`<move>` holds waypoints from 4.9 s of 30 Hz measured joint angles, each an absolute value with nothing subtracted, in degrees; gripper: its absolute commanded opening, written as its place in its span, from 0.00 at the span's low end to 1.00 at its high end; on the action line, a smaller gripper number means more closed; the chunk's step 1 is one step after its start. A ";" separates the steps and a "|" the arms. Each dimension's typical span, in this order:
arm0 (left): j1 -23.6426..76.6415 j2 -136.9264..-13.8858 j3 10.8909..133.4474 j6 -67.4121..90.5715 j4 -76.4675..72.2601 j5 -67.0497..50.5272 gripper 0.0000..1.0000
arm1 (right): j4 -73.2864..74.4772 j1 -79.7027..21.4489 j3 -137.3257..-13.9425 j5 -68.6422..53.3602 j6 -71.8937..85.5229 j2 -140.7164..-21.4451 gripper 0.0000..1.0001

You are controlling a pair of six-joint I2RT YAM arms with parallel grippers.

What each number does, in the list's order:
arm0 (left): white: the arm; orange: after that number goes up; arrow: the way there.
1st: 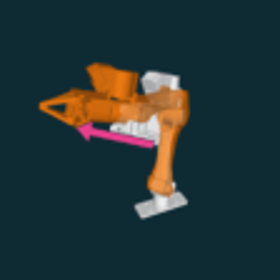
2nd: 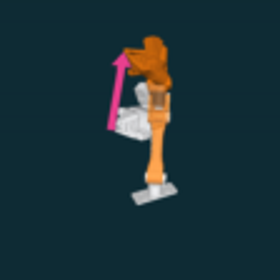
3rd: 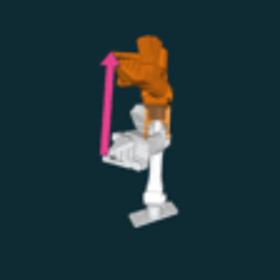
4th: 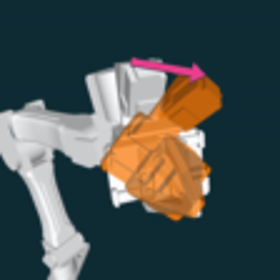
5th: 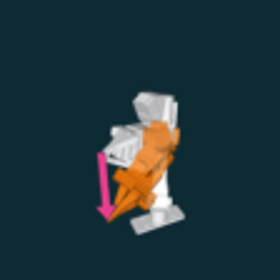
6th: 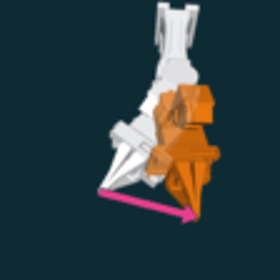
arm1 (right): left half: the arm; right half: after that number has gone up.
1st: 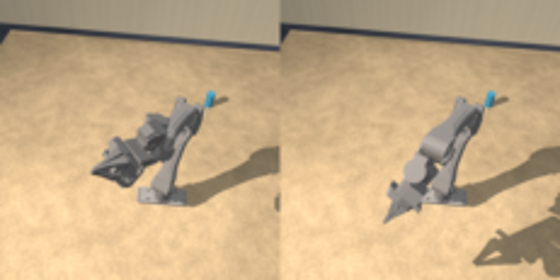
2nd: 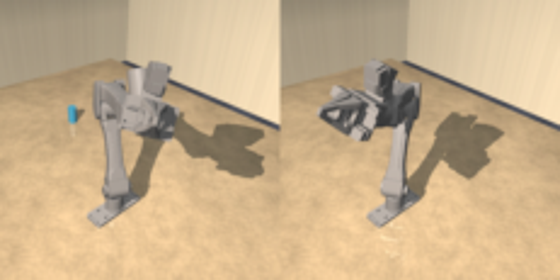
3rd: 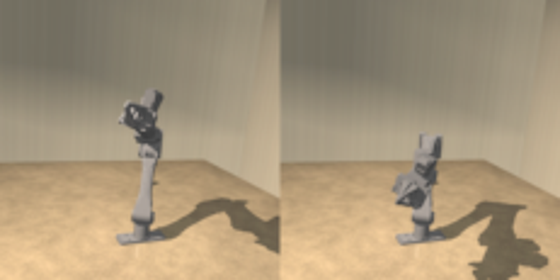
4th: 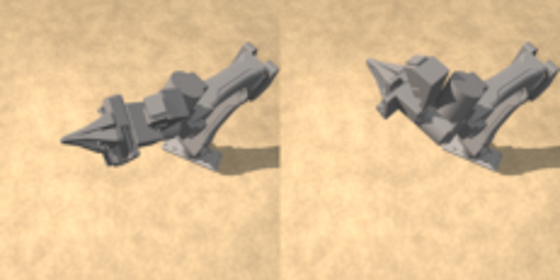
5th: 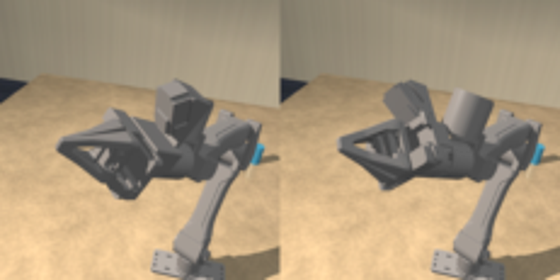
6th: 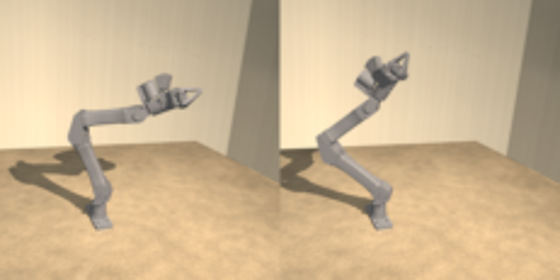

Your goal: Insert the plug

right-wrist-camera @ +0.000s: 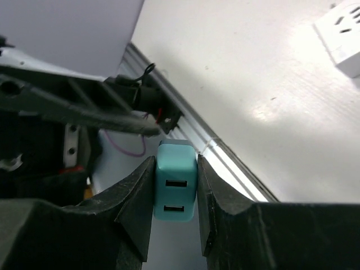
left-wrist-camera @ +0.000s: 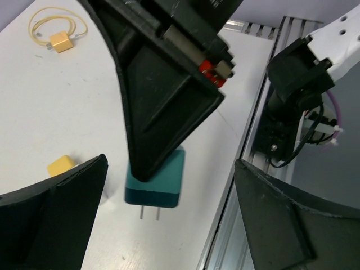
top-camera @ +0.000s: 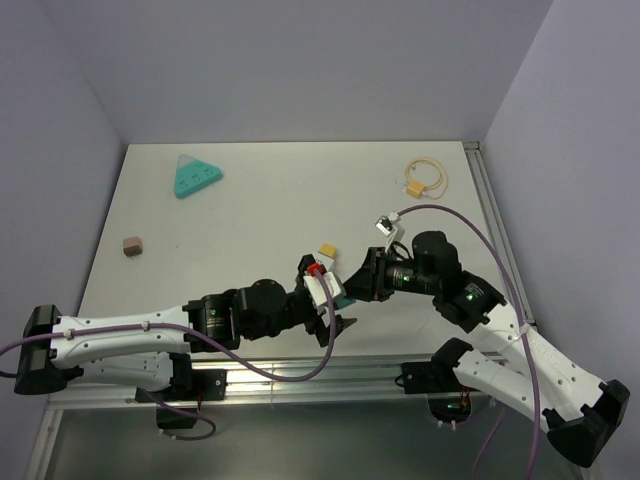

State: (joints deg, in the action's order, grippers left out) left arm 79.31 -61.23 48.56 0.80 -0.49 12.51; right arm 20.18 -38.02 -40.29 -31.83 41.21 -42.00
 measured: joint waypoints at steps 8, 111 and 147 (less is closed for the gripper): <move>79.31 -62.61 48.95 6.87 -3.99 12.49 1.00 | 23.51 -37.56 -42.24 -25.43 38.98 -46.00 0.00; 11.86 -69.84 54.54 38.22 2.00 -12.29 0.99 | 27.33 -44.27 -71.88 -2.13 -4.32 -95.13 0.00; 11.81 -68.36 53.58 38.63 1.32 -12.43 0.99 | 7.09 -48.36 -57.47 12.36 12.51 -91.35 0.00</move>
